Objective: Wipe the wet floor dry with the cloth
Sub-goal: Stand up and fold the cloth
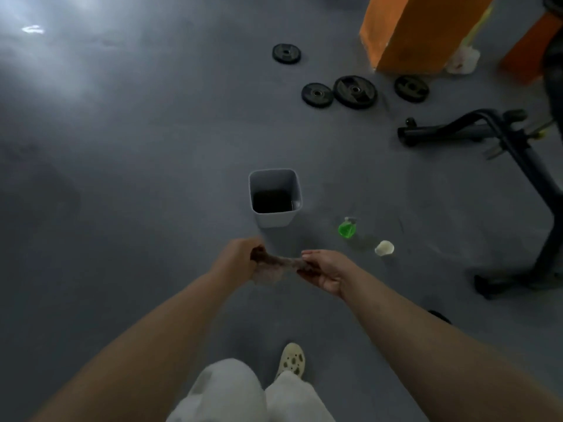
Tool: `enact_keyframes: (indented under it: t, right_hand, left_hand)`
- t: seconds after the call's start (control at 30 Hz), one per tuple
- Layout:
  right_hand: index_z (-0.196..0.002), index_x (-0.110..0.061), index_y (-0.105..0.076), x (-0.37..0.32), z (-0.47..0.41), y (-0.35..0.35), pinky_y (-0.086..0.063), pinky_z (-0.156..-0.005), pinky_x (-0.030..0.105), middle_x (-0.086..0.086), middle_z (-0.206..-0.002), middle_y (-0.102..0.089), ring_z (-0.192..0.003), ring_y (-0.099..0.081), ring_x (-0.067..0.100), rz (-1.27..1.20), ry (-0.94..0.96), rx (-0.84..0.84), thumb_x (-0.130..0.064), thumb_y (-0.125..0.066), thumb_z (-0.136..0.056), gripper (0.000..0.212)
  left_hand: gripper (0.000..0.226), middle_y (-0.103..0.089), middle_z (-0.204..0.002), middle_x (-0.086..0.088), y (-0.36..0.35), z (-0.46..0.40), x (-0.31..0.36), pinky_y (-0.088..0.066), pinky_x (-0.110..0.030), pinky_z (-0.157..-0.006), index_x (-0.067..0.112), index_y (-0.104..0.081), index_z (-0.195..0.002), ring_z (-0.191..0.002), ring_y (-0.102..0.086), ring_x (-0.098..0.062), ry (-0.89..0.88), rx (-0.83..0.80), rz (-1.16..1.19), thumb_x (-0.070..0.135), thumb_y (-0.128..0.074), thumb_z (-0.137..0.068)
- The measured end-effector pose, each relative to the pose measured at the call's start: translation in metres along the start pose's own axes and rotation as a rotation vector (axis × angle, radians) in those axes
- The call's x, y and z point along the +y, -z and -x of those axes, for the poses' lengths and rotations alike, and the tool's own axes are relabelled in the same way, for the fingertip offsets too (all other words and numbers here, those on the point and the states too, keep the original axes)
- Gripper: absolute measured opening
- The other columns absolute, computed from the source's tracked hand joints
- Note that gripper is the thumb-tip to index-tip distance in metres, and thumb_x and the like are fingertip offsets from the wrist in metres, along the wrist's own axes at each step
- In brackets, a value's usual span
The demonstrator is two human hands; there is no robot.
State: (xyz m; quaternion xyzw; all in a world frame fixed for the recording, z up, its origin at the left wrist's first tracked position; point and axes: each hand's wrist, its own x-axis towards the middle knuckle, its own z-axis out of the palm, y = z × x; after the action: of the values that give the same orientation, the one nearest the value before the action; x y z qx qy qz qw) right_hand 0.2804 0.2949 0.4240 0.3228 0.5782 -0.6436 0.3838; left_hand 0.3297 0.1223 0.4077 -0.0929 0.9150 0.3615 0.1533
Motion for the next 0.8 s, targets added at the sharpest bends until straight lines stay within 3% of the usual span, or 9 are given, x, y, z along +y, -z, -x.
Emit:
enact_keyframes:
  t: [0.3,0.43,0.53,0.63,0.8]
  right_hand:
    - [-0.078,-0.004,-0.054,-0.144,-0.136,-0.008,-0.052,-0.04,0.024,0.015,-0.075,-0.053,-0.066,-0.053,0.02,0.066,-0.014,0.025,0.008,-0.043,-0.094,0.023]
    - [-0.081,-0.003,-0.053,-0.197,-0.199,-0.021,-0.052,-0.041,0.026,0.016,-0.076,-0.053,-0.068,-0.053,0.021,0.094,-0.032,0.006,0.009,-0.043,-0.094,0.02]
    - [-0.082,-0.003,-0.053,-0.227,-0.243,-0.029,-0.052,-0.041,0.025,0.016,-0.079,-0.053,-0.07,-0.054,0.021,0.161,-0.056,-0.002,0.008,-0.044,-0.094,0.018]
    - [-0.093,-0.001,-0.055,-0.25,-0.288,-0.035,-0.054,-0.044,0.024,0.016,-0.087,-0.056,-0.075,-0.056,0.02,0.229,-0.097,-0.032,0.006,-0.045,-0.095,0.013]
    - [-0.089,-0.004,-0.059,-0.276,-0.376,-0.044,-0.056,-0.049,0.025,0.021,-0.109,-0.058,-0.084,-0.06,0.023,0.401,-0.162,-0.104,0.002,-0.048,-0.094,0.014]
  left_hand:
    - [0.018,-0.06,-0.082,-0.007,0.015,-0.184,0.009,-0.051,-0.033,-0.074,0.006,-0.067,-0.093,-0.082,-0.063,-0.03,0.046,0.014,0.067,-0.005,-0.06,-0.081]
    - [0.021,-0.065,-0.096,-0.011,0.025,-0.262,-0.002,-0.044,-0.027,-0.074,0.008,-0.067,-0.102,-0.091,-0.061,-0.027,0.078,-0.017,0.035,0.009,-0.069,-0.081]
    - [0.02,-0.066,-0.094,-0.012,0.029,-0.308,-0.009,-0.042,-0.026,-0.07,0.008,-0.068,-0.1,-0.089,-0.061,-0.028,0.121,-0.006,0.052,0.01,-0.07,-0.081]
    - [0.018,-0.065,-0.091,-0.011,0.026,-0.352,-0.022,-0.041,-0.028,-0.068,0.008,-0.068,-0.097,-0.088,-0.061,-0.029,0.171,0.021,0.072,0.008,-0.069,-0.08]
    - [0.019,-0.065,-0.102,-0.011,0.01,-0.415,-0.05,-0.043,-0.03,-0.075,0.009,-0.067,-0.104,-0.095,-0.06,-0.027,0.271,0.068,0.053,0.007,-0.064,-0.085]
